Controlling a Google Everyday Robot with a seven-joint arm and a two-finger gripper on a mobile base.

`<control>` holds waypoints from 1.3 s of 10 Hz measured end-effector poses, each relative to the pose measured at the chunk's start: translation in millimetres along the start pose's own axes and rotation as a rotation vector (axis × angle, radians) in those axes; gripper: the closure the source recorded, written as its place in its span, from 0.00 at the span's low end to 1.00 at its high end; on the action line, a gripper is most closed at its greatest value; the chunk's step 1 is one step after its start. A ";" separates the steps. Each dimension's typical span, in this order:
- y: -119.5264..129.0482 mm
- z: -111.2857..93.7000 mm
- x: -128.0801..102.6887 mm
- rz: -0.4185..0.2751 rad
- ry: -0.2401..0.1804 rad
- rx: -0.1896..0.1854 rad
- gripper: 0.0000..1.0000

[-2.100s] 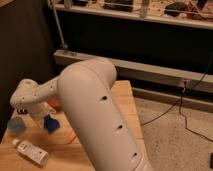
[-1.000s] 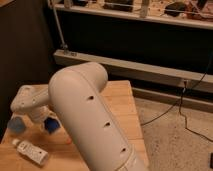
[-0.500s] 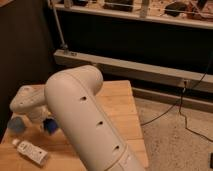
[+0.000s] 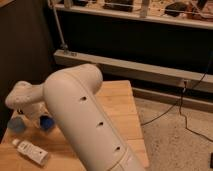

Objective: Place the white sponge in the ceramic bowl

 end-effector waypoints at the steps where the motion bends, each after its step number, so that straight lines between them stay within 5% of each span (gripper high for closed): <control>1: -2.6 -38.9 -13.9 0.004 -0.061 0.022 1.00; 2: -9.4 -76.2 -26.2 0.014 -0.129 0.051 1.00; 5: -39.9 -126.7 -40.4 0.066 -0.249 0.111 1.00; 10: -109.7 -139.6 -49.9 0.186 -0.345 0.184 1.00; 13: -157.4 -132.0 -46.1 0.277 -0.362 0.211 1.00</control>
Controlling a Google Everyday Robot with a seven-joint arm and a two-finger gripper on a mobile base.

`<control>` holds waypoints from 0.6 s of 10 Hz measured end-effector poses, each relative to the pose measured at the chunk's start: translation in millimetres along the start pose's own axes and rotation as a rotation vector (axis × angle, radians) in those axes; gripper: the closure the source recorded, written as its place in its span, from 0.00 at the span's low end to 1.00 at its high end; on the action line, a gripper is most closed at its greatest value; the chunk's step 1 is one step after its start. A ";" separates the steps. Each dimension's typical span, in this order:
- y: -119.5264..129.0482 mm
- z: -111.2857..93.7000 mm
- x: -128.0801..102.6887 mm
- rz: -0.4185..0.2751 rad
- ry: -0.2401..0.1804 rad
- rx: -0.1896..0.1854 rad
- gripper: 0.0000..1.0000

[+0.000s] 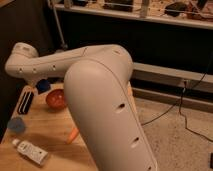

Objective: Place the white sponge in the ceramic bowl

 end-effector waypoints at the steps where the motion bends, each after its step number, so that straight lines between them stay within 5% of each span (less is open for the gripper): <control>1: -11.0 10.8 4.8 0.026 0.015 0.010 1.00; 6: -20.7 59.9 38.8 0.055 0.144 0.023 1.00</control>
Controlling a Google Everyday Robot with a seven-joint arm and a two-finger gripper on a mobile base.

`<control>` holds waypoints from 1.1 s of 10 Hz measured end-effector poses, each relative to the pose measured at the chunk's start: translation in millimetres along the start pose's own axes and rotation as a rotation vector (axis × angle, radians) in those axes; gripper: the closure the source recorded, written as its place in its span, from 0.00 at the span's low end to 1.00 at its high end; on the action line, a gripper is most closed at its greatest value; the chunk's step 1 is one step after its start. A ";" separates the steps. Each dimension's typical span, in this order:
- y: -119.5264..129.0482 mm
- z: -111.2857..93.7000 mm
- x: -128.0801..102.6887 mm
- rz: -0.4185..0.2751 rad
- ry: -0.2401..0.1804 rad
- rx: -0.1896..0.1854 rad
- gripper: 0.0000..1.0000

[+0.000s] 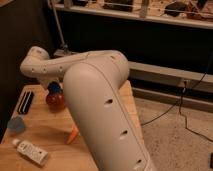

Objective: Place the white sponge in the ceramic bowl

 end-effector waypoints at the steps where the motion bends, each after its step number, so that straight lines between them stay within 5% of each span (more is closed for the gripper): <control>1: 3.0 5.9 1.2 -0.003 0.014 -0.001 1.00; 3: 9.6 32.9 14.7 -0.017 0.100 0.022 0.86; 8: 8.2 64.3 36.1 -0.003 0.199 0.053 0.30; 11: 14.8 69.7 40.9 -0.005 0.215 0.035 0.20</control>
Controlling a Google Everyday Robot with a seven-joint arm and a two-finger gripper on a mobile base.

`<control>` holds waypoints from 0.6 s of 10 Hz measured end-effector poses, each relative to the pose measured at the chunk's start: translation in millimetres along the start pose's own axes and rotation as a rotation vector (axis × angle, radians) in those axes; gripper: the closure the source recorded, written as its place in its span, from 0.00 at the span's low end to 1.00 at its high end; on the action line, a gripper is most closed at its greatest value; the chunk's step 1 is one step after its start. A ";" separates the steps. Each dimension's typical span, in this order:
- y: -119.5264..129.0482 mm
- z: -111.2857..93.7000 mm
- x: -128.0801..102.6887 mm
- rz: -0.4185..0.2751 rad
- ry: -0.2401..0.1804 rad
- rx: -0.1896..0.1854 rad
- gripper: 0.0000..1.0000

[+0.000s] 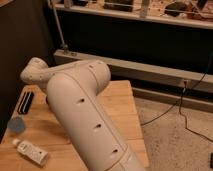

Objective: Place the white sponge in the ceramic bowl

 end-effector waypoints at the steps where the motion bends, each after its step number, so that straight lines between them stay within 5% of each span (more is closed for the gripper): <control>1: 2.8 0.5 0.5 0.002 0.004 -0.013 0.20; 6: -1.9 -24.8 -5.7 0.047 -0.026 -0.051 0.20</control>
